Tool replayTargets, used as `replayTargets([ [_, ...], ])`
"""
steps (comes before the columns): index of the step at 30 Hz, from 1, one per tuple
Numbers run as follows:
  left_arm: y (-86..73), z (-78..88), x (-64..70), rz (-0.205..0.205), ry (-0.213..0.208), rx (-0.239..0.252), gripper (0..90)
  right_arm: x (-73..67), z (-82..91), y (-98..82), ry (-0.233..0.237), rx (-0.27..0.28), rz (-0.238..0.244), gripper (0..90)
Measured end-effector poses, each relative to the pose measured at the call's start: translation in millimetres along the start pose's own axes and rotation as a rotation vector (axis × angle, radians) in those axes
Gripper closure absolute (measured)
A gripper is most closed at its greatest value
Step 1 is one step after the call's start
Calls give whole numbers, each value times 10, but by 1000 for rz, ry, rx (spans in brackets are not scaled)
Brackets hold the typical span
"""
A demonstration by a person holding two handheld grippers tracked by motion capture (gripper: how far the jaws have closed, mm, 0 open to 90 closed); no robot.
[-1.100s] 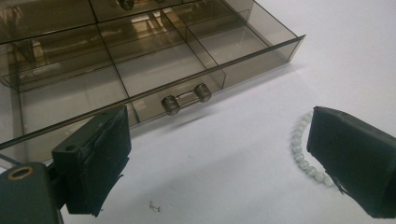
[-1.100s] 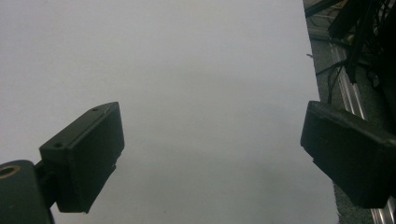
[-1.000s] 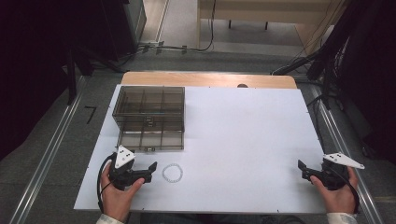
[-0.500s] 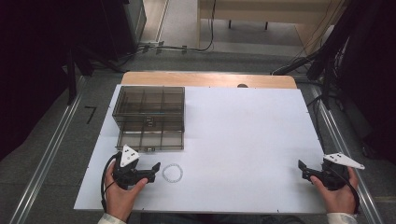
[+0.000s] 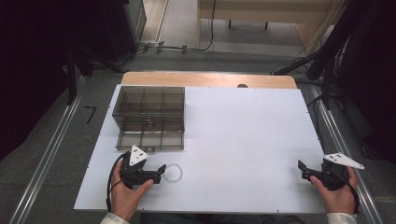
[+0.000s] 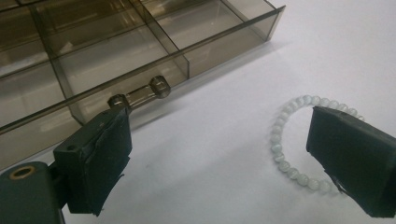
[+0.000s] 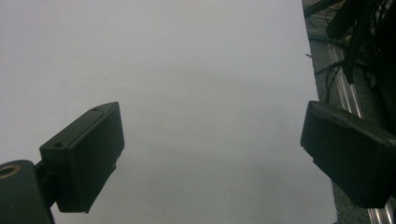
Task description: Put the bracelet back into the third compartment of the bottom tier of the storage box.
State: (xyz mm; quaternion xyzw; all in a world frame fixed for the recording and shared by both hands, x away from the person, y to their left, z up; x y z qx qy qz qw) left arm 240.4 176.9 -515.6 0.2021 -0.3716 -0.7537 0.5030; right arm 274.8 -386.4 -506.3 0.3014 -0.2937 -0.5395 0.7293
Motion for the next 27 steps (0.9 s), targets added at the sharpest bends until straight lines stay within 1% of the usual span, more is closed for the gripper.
replayTargets([
  [6,-3,-29,23,-3,-4,-13,70,3,1,1,0,2,0,46],
  [11,-6,-55,55,-16,-8,-27,71,-1,1,2,1,0,0,46],
  [16,-9,-70,64,-24,-7,-37,102,-3,2,-1,0,-2,-1,46],
  [20,-12,-72,73,-26,-14,-39,134,-7,-2,2,0,-4,-2,46],
  [22,-15,-75,80,-33,-19,-39,144,-8,0,4,1,-2,-3,46],
  [24,-18,-81,90,-42,-23,-43,183,-9,-2,2,2,-3,-3,46],
  [25,-21,-85,96,-45,-24,-44,183,-9,-2,2,2,-3,-3,46],
  [27,-24,-87,103,-55,-25,-51,213,-5,-4,1,3,-3,-1,46],
])
Point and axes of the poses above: each handheld gripper's, and its own axes: z roughly backward along the jaws, y roughly out of its top, x roughly to its right, the point moved 2 cm from there along -z, roughly forward along the jaws, and after that the axes turned 3 degrees about z, right-handed, at the moved point
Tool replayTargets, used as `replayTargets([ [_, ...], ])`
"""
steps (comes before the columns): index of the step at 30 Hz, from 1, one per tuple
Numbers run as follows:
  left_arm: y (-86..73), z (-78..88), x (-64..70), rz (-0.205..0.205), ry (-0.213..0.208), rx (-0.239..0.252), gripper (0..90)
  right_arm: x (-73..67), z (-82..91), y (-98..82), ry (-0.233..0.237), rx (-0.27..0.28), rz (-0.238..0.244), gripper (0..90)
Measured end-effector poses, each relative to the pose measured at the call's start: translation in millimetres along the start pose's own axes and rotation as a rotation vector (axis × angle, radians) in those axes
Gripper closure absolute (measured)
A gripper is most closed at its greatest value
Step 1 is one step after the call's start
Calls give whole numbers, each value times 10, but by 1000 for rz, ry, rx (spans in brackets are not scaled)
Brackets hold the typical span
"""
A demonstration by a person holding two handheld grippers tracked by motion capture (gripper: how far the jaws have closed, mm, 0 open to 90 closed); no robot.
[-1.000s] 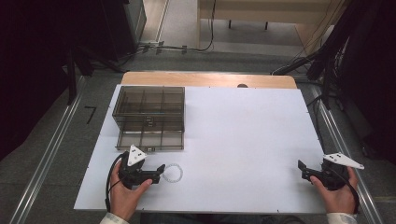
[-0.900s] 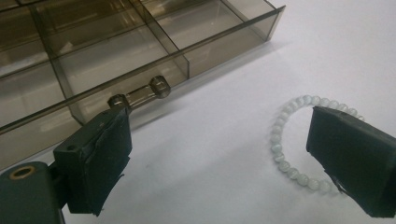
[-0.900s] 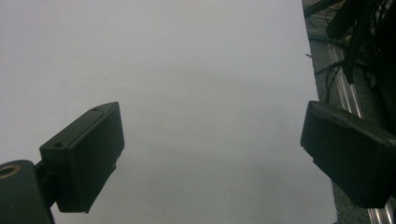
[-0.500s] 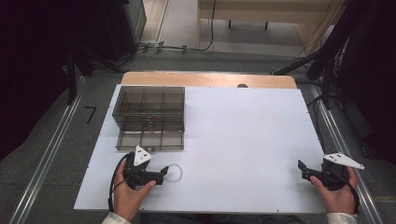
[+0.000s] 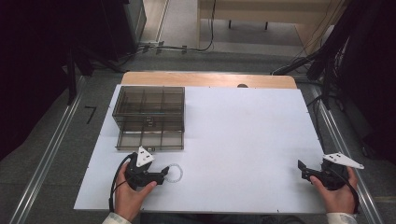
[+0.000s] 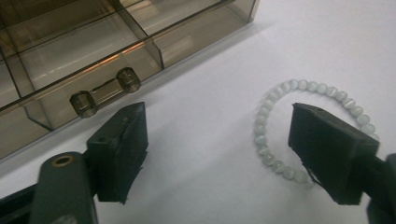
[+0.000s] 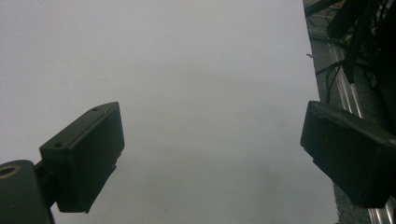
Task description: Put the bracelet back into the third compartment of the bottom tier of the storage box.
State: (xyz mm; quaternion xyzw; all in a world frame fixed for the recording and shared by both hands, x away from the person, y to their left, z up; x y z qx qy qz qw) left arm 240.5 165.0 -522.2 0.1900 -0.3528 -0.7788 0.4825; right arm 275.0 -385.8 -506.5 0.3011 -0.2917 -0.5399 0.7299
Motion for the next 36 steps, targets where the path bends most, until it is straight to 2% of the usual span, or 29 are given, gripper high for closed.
replayTargets([
  [4,-14,-17,14,-21,0,-21,288,1,-1,-1,-1,0,-3,46],
  [8,-17,-18,25,-27,-2,-23,312,-3,-4,-1,-1,-1,-2,46],
  [13,-14,-8,44,-41,-18,-27,400,-9,-4,6,0,-1,-3,46],
  [19,-11,5,27,-27,-23,-28,517,-11,-12,2,0,-4,-5,46],
  [24,-12,10,34,-30,-18,-29,569,-14,-11,1,2,-5,-2,46],
  [27,-14,13,57,-40,-23,-30,649,-14,-18,0,1,-9,-3,46],
  [31,-19,14,57,-31,-34,-26,677,-18,-17,1,0,-7,-1,46],
  [33,-21,18,66,-34,-43,-28,742,-20,-16,4,-2,-9,-1,46],
  [36,-23,18,77,-37,-41,-29,759,-18,-10,9,-6,-4,1,46],
])
Point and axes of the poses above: each handheld gripper's, and its own axes: z roughly backward along the jaws, y roughly out of its top, x roughly to its right, the point moved 2 cm from there along -z, roughly forward along the jaws, and after that the axes turned 3 degrees about z, right-handed, at the moved point
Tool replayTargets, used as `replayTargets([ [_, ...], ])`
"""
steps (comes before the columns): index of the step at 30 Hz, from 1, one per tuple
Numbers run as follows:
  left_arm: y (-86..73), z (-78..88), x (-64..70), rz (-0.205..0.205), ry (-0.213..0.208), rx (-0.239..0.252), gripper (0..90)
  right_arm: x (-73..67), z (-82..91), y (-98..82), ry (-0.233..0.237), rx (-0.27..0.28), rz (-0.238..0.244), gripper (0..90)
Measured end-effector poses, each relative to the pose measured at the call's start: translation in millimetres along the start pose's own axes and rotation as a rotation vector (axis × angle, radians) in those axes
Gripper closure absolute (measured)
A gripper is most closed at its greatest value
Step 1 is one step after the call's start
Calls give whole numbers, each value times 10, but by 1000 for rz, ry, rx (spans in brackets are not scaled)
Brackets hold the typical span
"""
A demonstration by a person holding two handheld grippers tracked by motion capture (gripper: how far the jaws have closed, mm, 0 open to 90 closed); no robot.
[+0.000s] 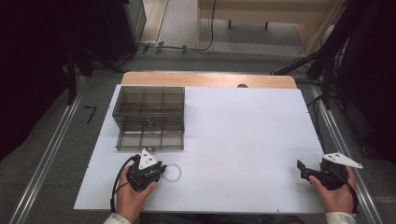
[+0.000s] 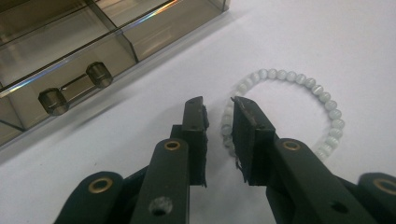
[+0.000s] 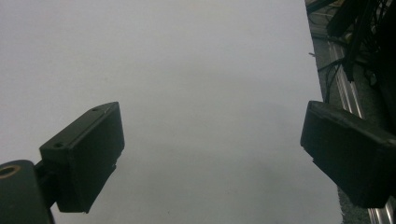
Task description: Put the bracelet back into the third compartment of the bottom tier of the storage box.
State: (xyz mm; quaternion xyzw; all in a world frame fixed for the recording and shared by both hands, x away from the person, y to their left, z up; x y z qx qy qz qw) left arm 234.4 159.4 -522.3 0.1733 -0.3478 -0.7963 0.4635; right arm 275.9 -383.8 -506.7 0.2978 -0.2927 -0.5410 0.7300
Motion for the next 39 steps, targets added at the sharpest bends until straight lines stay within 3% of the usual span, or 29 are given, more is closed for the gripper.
replayTargets([
  [5,1,-5,-13,16,-11,-2,784,12,22,-5,2,7,-3,46],
  [13,9,-11,20,-2,0,-9,862,17,14,-2,4,10,-7,46],
  [25,12,-13,24,-1,-2,-9,869,14,17,-4,2,8,1,46],
  [29,9,-8,3,42,-15,-5,874,9,19,0,3,6,0,46],
  [34,14,-4,27,24,5,-2,876,16,15,-4,2,5,-5,46],
  [39,15,3,19,47,-2,0,877,25,27,-6,2,9,-5,46],
])
Point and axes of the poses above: each handheld gripper's, and its own axes: z roughly backward along the jaws, y roughly out of its top, x roughly to its right, the point moved 2 cm from there along -z, roughly forward along the jaws, and after that the axes turned 3 degrees about z, right-handed, at the moved point
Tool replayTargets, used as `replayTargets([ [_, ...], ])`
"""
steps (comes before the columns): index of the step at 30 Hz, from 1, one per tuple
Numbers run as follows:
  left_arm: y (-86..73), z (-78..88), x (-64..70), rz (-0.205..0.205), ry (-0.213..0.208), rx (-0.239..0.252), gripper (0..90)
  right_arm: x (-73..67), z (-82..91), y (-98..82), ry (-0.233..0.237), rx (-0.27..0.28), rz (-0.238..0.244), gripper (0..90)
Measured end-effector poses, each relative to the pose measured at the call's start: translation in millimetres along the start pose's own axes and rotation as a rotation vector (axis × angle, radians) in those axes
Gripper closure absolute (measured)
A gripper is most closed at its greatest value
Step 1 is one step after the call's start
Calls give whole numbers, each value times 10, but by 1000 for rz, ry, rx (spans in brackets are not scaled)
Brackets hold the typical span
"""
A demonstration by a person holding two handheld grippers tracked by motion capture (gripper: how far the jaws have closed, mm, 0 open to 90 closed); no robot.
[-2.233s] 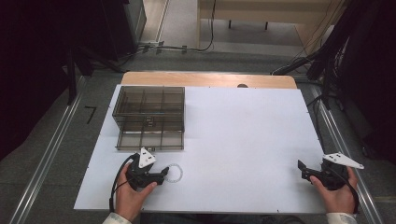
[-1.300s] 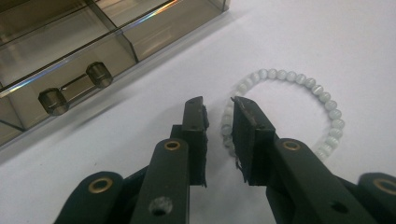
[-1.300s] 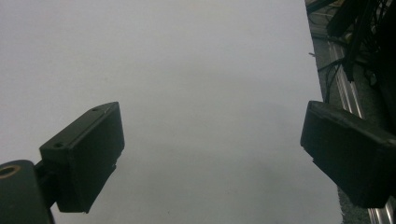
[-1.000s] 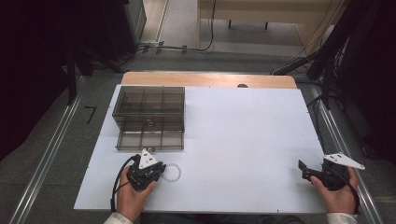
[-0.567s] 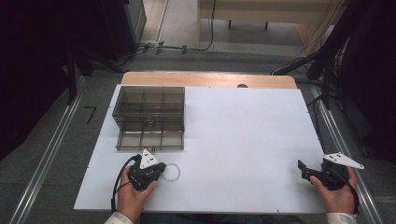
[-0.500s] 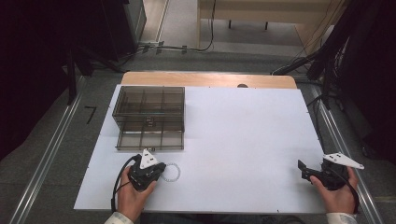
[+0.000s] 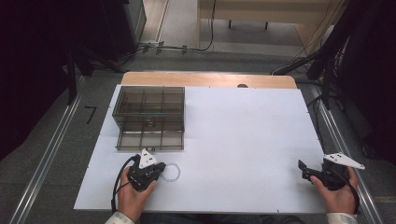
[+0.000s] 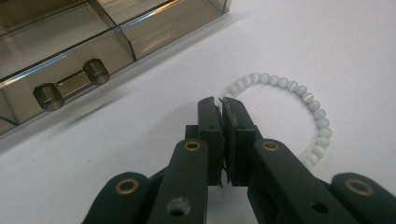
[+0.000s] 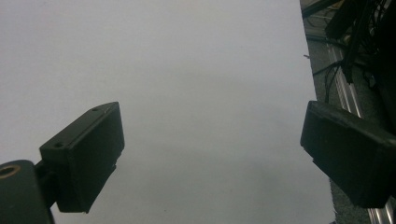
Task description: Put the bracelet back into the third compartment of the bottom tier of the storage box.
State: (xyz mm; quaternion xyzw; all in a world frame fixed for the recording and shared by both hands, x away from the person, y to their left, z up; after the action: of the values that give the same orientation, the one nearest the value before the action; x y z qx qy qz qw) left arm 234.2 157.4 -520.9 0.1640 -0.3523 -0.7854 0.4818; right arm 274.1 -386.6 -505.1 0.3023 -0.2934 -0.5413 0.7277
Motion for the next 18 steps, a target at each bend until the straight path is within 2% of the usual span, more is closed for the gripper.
replayTargets([
  [13,26,82,-1,7,0,41,877,-3,-8,3,2,1,3,46],
  [18,46,131,11,6,-16,62,878,-2,-8,1,2,0,1,46],
])
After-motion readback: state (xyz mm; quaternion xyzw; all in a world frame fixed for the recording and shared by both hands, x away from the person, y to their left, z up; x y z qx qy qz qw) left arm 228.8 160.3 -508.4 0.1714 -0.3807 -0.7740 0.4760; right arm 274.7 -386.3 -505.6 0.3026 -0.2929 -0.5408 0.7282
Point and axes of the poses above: each handheld gripper's, and its own axes: z roughly backward along the jaws, y roughly out of its top, x roughly to its right, the point moved 2 cm from there along -z, roughly forward along the jaws, and after that the axes turned 3 degrees about z, right-handed, at the moved point
